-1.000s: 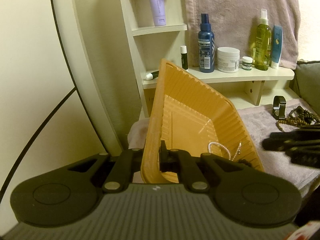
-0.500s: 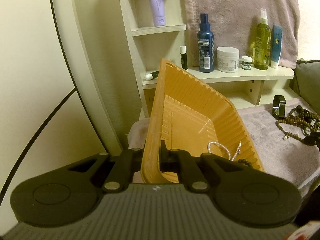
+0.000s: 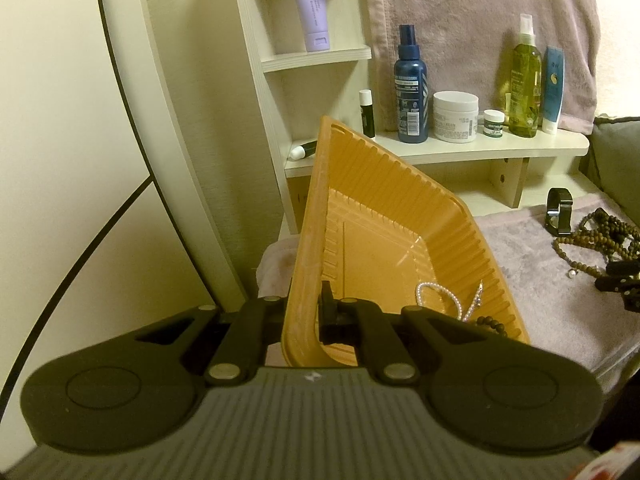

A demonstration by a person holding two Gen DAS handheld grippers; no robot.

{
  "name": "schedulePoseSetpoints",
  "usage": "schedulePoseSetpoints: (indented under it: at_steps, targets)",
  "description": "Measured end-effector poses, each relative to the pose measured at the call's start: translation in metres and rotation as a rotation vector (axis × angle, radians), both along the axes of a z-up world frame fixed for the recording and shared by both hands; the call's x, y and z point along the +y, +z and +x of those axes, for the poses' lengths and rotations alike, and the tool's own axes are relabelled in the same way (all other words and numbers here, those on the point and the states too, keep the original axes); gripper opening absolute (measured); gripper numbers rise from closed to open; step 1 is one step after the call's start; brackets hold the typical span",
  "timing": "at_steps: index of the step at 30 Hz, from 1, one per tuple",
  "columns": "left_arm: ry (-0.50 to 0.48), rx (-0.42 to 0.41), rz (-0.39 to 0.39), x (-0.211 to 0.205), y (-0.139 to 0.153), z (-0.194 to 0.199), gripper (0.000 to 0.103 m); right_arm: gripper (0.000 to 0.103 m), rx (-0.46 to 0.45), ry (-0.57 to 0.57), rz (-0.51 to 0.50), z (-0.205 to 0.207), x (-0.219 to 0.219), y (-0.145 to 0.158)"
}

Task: Organize jewelry
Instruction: 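Grasp the brown wooden bead necklace on the towel with the right gripper, then lift the brown bead necklace high with the right gripper until it dangles free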

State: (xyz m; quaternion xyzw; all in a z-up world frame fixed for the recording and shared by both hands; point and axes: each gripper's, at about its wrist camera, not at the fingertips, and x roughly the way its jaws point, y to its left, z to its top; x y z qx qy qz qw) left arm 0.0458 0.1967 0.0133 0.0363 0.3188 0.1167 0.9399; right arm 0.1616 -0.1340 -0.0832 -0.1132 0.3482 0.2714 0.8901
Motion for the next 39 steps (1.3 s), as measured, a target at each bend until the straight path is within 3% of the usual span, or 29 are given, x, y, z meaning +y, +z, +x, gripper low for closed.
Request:
schedulePoseSetpoints:
  at_steps: [6,8,14,25,39]
  targets:
    - [0.0,0.0,0.0,0.0,-0.001,0.0,0.005,0.009,0.015,0.039,0.005,0.003,0.004,0.001]
    - [0.001,0.0,0.001,0.0,-0.001,0.0,0.006,0.007,0.015,0.036,0.002,0.001,0.005,0.002]
    - [0.0,0.0,0.001,-0.001,-0.001,0.0,0.006,0.006,-0.034,0.033,0.004,-0.009,0.006,0.013]
    - [0.0,-0.003,-0.001,-0.001,-0.001,-0.001,0.006,0.006,-0.156,0.048,0.047,-0.018,0.011,0.062]
    - [0.001,-0.005,-0.002,-0.001,0.0,0.0,0.006,0.006,-0.215,0.046,0.164,-0.009,0.019,0.107]
